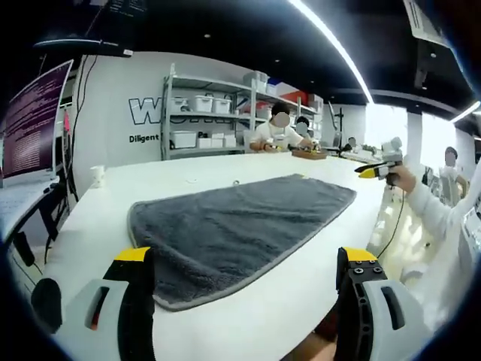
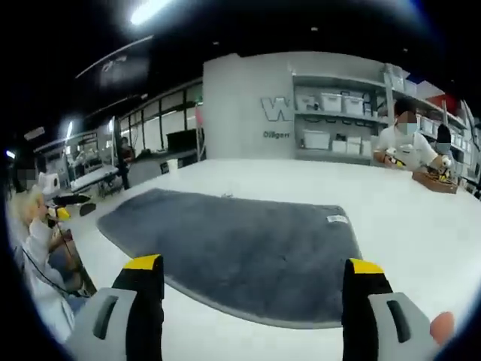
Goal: Open the folded towel by lifting each exposed corner and separating the folded layers until the towel lies flat within the target outline without major curled edges
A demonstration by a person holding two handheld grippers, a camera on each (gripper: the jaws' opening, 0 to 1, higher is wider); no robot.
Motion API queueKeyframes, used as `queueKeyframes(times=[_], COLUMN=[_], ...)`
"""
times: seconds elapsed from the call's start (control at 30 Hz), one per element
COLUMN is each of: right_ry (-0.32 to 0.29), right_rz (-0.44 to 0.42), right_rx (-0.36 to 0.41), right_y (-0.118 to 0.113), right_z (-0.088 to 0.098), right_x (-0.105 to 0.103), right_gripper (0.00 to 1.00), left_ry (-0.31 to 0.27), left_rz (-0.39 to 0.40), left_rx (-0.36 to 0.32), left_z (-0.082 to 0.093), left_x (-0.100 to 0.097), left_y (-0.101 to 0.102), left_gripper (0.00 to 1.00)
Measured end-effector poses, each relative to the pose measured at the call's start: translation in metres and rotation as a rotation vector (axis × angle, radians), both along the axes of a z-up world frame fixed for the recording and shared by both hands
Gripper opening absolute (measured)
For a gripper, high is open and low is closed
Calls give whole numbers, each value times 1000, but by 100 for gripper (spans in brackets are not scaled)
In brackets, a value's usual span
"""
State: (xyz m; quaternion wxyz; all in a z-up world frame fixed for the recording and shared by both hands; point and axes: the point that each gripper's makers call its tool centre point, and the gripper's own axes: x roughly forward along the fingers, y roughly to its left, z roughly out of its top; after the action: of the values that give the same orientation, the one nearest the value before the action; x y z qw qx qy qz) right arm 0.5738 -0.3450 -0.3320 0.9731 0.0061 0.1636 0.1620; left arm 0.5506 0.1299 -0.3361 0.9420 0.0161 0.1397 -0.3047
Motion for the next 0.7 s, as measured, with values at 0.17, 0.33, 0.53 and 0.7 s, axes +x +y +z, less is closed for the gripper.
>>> queueKeyframes(times=[0.17, 0.33, 0.53, 0.7], right_ry=[18, -10, -40, -33], right_rz=[-22, -63, -85, -96], right_rx=[11, 23, 73, 39], right_y=[6, 10, 17, 21], right_z=[-5, -8, -3, 5], right_x=[-15, -25, -29, -42], right_gripper=[99, 99, 99, 99], left_ry=[24, 44, 55, 52], left_rz=[45, 90, 102, 104], left_rx=[-9, -11, -15, -28], left_z=[-8, -20, -27, -28], left_x=[-6, -7, -12, -14], left_y=[13, 29, 32, 25], left_gripper=[100, 100, 100, 100])
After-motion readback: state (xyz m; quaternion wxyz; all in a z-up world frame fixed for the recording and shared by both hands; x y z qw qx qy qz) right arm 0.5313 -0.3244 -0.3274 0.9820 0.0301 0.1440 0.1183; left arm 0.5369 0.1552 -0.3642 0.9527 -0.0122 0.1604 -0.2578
